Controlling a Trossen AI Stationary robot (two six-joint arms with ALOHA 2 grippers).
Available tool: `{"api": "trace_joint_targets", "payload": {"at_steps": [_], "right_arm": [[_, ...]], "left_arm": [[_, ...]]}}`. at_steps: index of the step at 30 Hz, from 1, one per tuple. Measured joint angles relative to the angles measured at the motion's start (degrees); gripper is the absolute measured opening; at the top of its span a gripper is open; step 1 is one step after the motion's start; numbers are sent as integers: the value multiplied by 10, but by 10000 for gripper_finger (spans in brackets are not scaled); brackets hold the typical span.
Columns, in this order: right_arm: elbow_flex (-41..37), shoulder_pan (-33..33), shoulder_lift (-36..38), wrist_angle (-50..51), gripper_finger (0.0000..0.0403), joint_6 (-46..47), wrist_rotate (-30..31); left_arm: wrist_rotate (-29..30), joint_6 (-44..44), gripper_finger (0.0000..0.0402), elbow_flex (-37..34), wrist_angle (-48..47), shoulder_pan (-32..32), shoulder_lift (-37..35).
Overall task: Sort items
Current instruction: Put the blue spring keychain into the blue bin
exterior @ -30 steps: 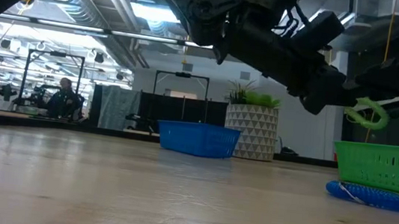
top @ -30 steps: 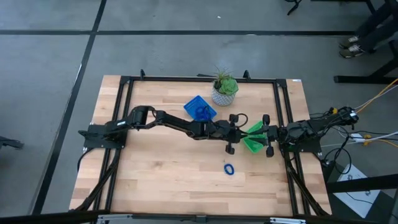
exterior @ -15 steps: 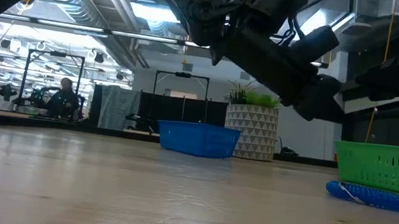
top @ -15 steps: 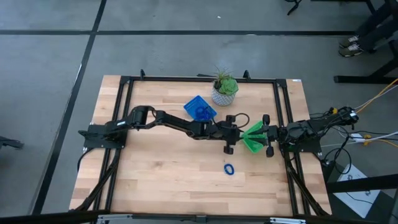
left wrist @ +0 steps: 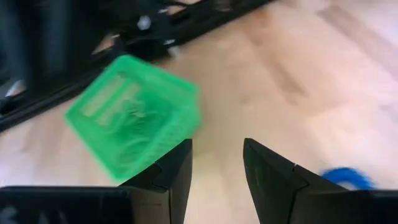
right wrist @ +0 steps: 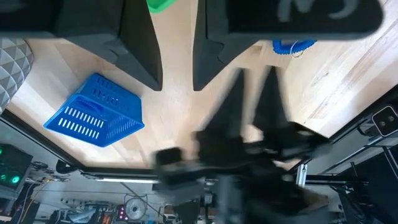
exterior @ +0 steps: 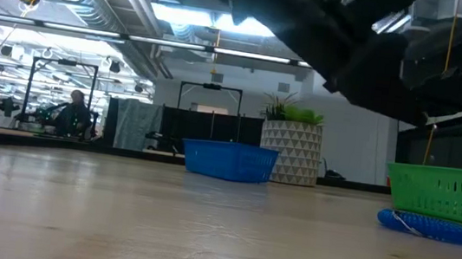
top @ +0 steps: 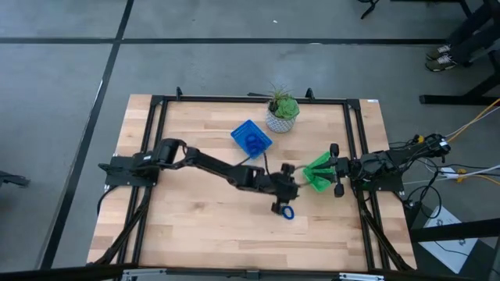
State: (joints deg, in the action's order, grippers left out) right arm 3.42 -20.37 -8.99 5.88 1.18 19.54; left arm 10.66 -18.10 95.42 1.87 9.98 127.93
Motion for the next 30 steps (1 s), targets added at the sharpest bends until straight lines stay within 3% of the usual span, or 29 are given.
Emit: {"api": "trace_joint_targets", "payload": {"at_steps": [7,15,19,22,27,30], "right_arm": [[0,0,0,0,90,0,0],[0,0,0,0,90,0,-1],[0,0,0,0,90,0,-1],[0,0,0,0,90,0,-1],[0,0,0,0,90,0,-1],[0,0,0,0,90,0,-1]], "left_arm": [[28,-5,134,0,-37,44,0],[104,1,134,0,-61,73,0],[107,30,131,0,-73,81,0],[87,65,130,0,-84,83,0],[-8,146,130,0,-115,67,0],[-13,177,130,0,-133,59,0]]}}
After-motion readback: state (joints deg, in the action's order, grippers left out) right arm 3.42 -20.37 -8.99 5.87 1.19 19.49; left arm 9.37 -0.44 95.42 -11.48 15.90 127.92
